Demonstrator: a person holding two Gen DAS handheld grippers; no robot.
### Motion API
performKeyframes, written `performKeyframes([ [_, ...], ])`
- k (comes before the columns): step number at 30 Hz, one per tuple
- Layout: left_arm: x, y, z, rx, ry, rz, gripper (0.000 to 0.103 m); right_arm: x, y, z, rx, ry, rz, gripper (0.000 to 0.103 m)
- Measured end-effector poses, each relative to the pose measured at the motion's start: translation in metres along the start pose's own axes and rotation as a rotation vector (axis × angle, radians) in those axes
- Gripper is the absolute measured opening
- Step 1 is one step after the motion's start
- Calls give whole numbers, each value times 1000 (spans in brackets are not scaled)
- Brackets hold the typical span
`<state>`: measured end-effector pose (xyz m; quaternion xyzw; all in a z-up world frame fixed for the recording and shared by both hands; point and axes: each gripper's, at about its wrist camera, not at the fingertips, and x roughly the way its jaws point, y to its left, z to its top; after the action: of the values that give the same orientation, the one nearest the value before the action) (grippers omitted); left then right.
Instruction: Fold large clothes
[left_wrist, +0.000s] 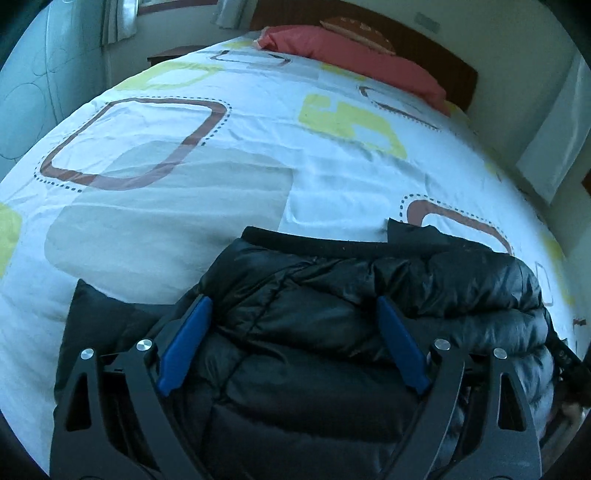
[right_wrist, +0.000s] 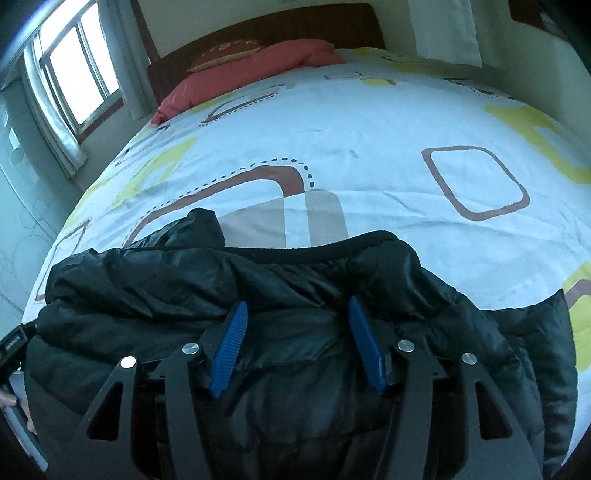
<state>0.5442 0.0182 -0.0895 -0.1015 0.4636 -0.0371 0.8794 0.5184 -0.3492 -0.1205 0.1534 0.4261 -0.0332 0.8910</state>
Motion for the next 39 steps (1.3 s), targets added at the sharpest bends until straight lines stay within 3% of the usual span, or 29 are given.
performKeyframes([
  [3,-15,10,4,-30,1,-50,88,-14,-9,3,29,1,31,57],
  [7,-61,36,-1,-148,-37,-149,88,-54,-26,-5,70,-32,28,58],
  [10,-101,64,-16,-245,-93,-192,89,-84,-48,-19,100,-57,14,66],
  [18,-159,132,-107,-460,-127,-151,89,-171,-115,-86,227,-38,-43,67],
  [22,-182,148,-168,-568,-136,-175,89,-202,-143,-137,371,-39,12,72],
  [27,-188,154,-229,-718,-134,-283,89,-200,-152,-192,573,9,177,72],
  [28,-190,151,-231,-707,-154,-282,89,-193,-149,-198,591,21,208,72],
  [30,-187,143,-229,-678,-157,-281,89,-187,-140,-198,576,-3,187,73],
  [32,-179,138,-225,-712,-150,-315,89,-182,-133,-192,581,-27,198,77],
  [35,-173,130,-215,-711,-176,-295,91,-167,-124,-182,601,-34,223,78],
  [36,-169,128,-212,-710,-184,-296,90,-160,-122,-180,604,-32,216,76],
  [37,-165,125,-209,-717,-188,-291,77,-158,-121,-179,608,-43,203,71],
  [39,-157,122,-206,-730,-162,-245,56,-153,-120,-179,622,-51,191,48],
])
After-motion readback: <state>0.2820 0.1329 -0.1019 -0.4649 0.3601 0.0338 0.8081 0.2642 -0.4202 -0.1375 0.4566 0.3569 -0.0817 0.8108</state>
